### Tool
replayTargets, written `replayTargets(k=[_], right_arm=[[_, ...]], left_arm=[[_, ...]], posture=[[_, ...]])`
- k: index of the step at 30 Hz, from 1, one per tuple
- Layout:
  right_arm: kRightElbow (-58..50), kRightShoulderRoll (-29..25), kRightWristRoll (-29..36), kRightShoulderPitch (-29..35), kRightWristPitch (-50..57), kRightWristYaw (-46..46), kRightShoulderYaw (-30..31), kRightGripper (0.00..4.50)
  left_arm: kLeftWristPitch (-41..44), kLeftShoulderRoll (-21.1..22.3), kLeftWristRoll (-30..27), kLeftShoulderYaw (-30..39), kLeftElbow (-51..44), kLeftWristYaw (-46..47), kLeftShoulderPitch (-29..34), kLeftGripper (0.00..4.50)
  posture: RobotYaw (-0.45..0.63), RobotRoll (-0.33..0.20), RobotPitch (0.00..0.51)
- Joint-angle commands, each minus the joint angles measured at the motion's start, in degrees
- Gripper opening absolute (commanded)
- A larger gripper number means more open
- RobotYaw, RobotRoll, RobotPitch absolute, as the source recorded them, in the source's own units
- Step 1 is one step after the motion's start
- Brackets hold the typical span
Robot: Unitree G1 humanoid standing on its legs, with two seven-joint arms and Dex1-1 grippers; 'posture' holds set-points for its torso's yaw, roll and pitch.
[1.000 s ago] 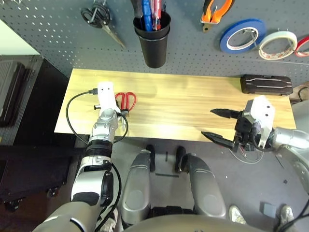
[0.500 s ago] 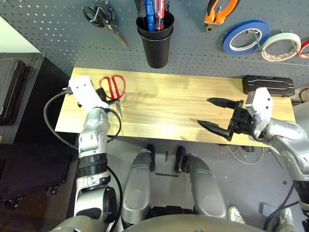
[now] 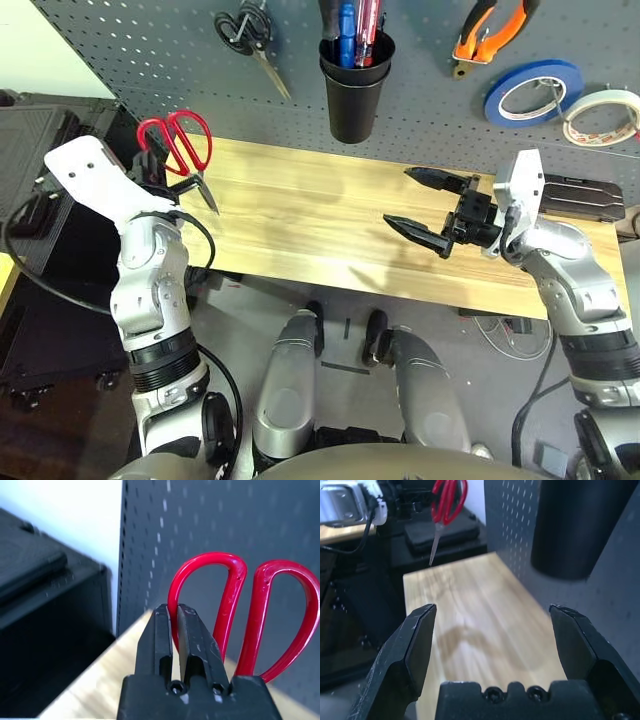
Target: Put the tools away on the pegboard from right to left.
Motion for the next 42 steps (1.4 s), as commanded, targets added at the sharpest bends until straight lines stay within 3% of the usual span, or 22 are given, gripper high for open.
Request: replayTargets(k=[1,21,36,42], right_arm=[[-2.4,-0.4,2.0,-0.4,2.4,-0.7,-1.1,4.50],[-4.9,-1.2,4.9,-3.4,5.9,-3.8,-3.2,4.50],[-8.3,-3.5,8.2,-3.0,9.9,-4.9,-5.5,4.50],[-8.1,-4.2,8.4,-3.3,10.3,-5.0,-6.0,4.50]], left_arm=[[1.7,1.1,-1.8,0.9,-2.7,0.6,-1.9,0.07],[4.6,3.7,-5.7,-0.4,-4.9,0.7,-11.6,0.07],[5.9,0.8,-7.7,-4.3,-5.0,1.0,-15.9,0.07],[5.6,0.3,-9.2,-4.8,-5.2,-0.5,-14.8,0.07]], posture=[[0.25,0.000,0.258],[0.22,0.000,0.237],[0.18,0.000,0.233],[0.17,0.000,0.235]])
